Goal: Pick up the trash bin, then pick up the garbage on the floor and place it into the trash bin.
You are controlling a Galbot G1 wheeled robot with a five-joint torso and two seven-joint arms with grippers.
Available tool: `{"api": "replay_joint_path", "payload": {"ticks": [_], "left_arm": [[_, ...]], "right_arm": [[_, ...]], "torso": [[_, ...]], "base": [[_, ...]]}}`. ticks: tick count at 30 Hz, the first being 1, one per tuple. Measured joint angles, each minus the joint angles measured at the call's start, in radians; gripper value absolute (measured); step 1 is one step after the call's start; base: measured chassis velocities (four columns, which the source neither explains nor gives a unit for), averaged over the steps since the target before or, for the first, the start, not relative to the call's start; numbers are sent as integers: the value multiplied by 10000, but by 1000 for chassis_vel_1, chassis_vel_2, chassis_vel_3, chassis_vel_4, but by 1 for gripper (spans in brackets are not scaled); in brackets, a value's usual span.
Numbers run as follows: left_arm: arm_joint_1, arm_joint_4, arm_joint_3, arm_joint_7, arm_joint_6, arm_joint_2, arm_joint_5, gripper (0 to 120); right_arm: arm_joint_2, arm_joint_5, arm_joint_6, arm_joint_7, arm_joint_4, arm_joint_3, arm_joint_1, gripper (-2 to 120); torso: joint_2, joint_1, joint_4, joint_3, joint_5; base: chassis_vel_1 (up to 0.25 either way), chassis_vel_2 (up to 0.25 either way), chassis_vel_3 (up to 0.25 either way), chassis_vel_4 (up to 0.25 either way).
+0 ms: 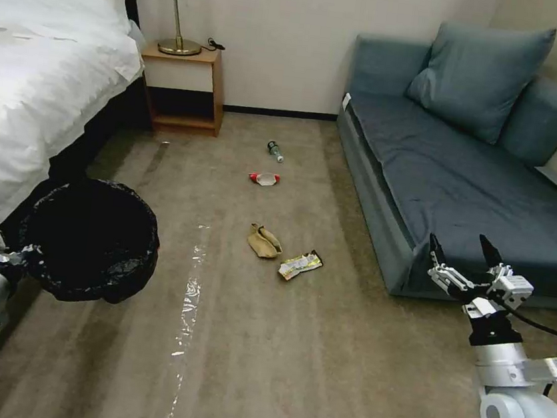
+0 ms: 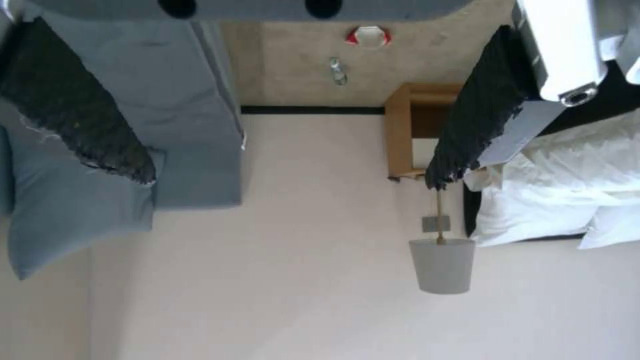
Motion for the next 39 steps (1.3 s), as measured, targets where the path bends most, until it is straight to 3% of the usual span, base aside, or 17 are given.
{"api": "replay_joint_path", "payload": {"ticks": [39], "left_arm": [[64,-164,-25,-140,-53,-70,-40,1]], "right_arm": [[-27,-23,89,-241,181,41,-134,100]], "torso": [[0,0,-1,0,0]], "base": [[-80,77,79,-80]]}}
